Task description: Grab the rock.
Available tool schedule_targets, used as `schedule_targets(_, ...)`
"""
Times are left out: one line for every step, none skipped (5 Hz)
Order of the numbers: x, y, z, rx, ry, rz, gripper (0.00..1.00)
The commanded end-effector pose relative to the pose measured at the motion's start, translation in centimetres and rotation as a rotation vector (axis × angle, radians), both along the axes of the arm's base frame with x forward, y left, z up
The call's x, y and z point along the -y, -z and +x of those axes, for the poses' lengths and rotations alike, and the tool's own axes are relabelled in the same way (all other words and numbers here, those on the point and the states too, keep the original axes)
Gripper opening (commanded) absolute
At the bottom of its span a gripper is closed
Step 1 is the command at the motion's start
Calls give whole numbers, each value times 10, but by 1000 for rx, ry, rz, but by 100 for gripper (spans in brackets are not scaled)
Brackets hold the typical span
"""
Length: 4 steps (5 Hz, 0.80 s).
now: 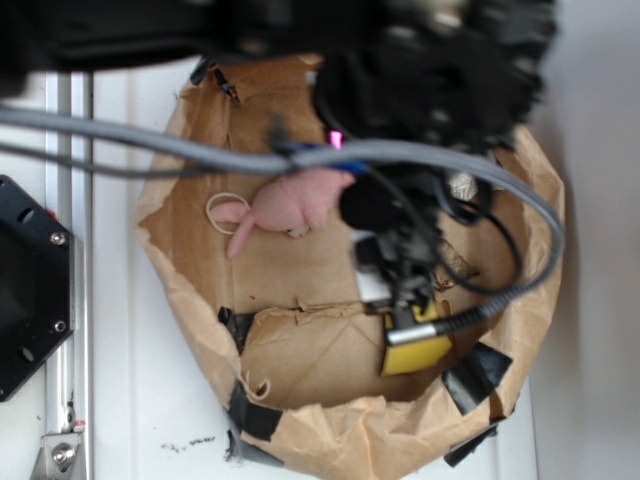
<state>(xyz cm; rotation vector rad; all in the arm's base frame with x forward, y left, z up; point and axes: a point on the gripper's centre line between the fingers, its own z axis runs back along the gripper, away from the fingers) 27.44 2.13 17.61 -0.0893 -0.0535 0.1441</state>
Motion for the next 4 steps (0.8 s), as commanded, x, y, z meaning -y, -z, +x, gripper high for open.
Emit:
schedule_targets(2,-16,5,59,22,10,100)
schedule_targets(2,-16,5,59,22,10,100)
schedule_targets(14,17,19,60,-46,85,100)
schedule_targets(19,35,31,63,-73,82,100)
